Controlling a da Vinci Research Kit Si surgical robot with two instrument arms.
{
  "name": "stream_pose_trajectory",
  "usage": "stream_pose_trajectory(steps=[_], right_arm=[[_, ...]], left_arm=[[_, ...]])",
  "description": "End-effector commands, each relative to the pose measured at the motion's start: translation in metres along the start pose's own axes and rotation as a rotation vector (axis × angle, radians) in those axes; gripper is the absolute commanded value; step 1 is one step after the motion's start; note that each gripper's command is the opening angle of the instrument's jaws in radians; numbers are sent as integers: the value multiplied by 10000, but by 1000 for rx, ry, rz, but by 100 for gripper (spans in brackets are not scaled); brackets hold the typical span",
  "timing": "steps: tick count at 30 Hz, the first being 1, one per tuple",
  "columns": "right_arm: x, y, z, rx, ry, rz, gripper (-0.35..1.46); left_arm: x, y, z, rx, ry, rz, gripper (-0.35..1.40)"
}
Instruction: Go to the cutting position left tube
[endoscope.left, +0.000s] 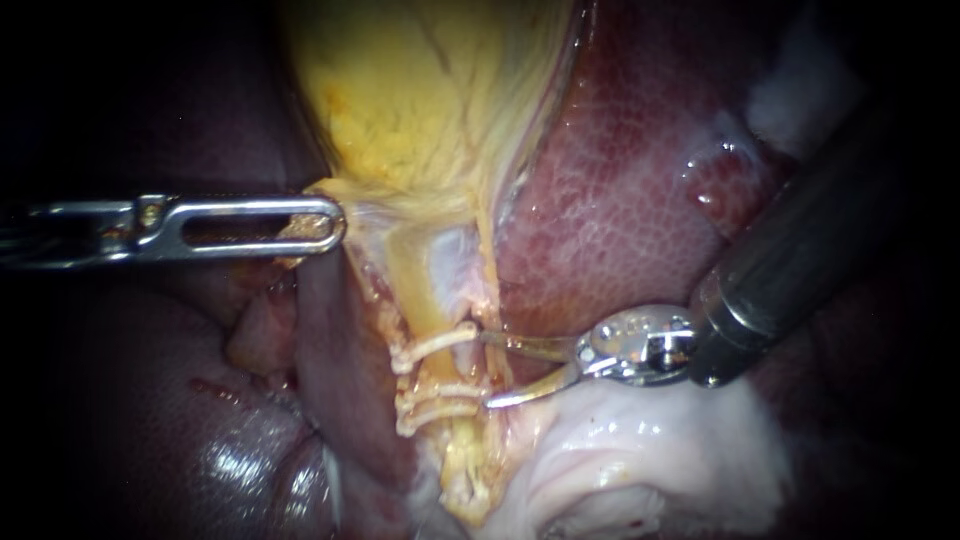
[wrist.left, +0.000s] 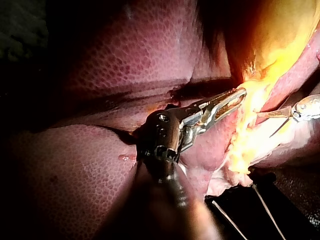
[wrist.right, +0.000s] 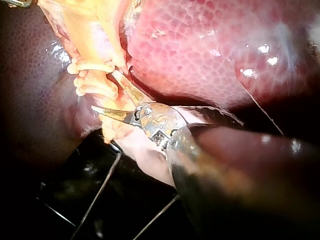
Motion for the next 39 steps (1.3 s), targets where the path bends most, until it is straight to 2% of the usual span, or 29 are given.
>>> stream_pose_trajectory(steps=[1, 15, 19, 22, 26, 33, 39], right_arm=[[-1, 1, 1, 3, -1, 3, 141], [-19, 19, 44, 26, -9, 44, 141], [-15, 20, 45, 50, 18, 52, 141], [-13, 20, 47, 62, 23, 58, 141], [-11, 20, 49, 103, 64, 81, 141], [-1, 13, 55, 171, 106, 88, 140], [3, 9, 57, 220, 100, 92, 135]], left_arm=[[0, 0, 0, 0, 1, 1, -35], [1, -2, -2, -1, 0, 1, -35], [0, -2, -3, 0, 1, 1, -35], [0, -2, -3, 0, 1, 1, -35], [0, -1, -4, 0, 1, 1, -35], [0, 1, -5, 1, 1, 1, -35], [-1, 8, -5, -2, 0, 1, -35]])
